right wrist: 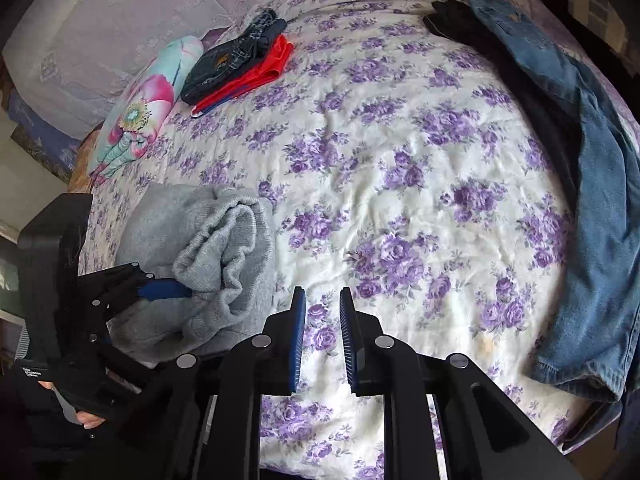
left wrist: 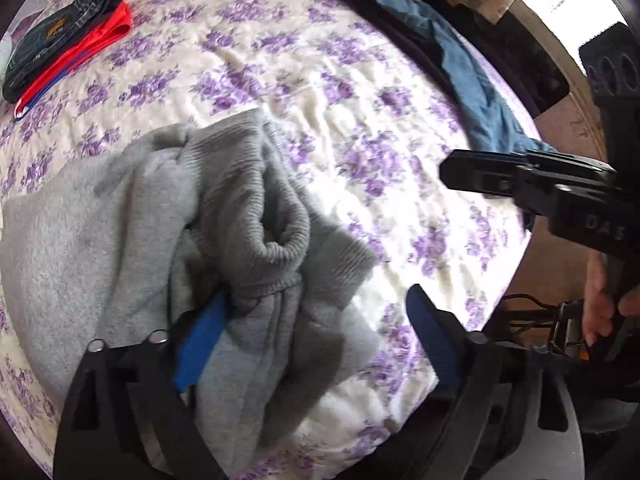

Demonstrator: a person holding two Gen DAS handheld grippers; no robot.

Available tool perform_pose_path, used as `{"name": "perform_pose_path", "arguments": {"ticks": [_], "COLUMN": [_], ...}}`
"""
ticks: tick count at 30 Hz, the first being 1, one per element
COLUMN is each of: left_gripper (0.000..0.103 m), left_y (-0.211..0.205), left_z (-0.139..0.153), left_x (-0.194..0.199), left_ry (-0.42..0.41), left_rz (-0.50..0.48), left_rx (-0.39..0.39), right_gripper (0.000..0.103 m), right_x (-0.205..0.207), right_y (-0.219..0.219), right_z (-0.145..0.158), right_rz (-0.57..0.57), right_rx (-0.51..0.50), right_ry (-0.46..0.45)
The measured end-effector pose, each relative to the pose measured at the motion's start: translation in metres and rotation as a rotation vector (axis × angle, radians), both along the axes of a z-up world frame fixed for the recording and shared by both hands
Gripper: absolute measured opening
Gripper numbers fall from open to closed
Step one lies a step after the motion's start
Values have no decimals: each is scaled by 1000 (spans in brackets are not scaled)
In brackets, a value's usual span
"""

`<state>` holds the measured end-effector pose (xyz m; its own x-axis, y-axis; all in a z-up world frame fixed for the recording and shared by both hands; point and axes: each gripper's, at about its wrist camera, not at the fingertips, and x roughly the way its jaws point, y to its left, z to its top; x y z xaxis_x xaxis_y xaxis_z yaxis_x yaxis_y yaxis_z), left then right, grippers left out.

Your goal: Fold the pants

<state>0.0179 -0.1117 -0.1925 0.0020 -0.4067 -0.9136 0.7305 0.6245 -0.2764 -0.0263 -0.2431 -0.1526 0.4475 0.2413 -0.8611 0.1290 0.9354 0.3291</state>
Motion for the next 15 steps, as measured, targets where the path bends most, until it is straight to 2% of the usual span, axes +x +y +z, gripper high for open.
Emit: {"name": "perform_pose_path", "arguments": {"ticks": [2, 4, 7, 9, 11, 12, 14, 15], "left_gripper": [91, 90, 90, 88, 73, 62, 48, 41], "left_y": [10, 29, 74, 105, 124, 131, 136, 134], "left_z": [17, 34, 57, 65, 66, 63, 56, 51], "left_x": [-5, -4, 5, 14, 21, 24, 27, 25], "left_ry": [11, 44, 36, 42, 44, 52, 78, 87], "left_rz": [1, 45, 168, 261, 327, 348, 368, 362], "left_rx": [-51, -121, -196, -225, -227, -224, -228, -228], "right_gripper": [22, 25, 25, 25, 24, 24, 23, 23], "right_x": [6, 14, 26, 34, 43, 47, 52, 53], "right_y": [11, 23, 52, 71, 87, 93, 101, 102], "right_z": [21, 39, 52, 50, 42, 36, 12, -5], "right_rz": [49, 103, 209, 261, 294, 310, 314, 300], "right_rx": [-18, 2, 28, 35, 38, 37, -25, -73], "right_ry": [-46, -87, -123, -127, -115, -100, -17, 59]}}
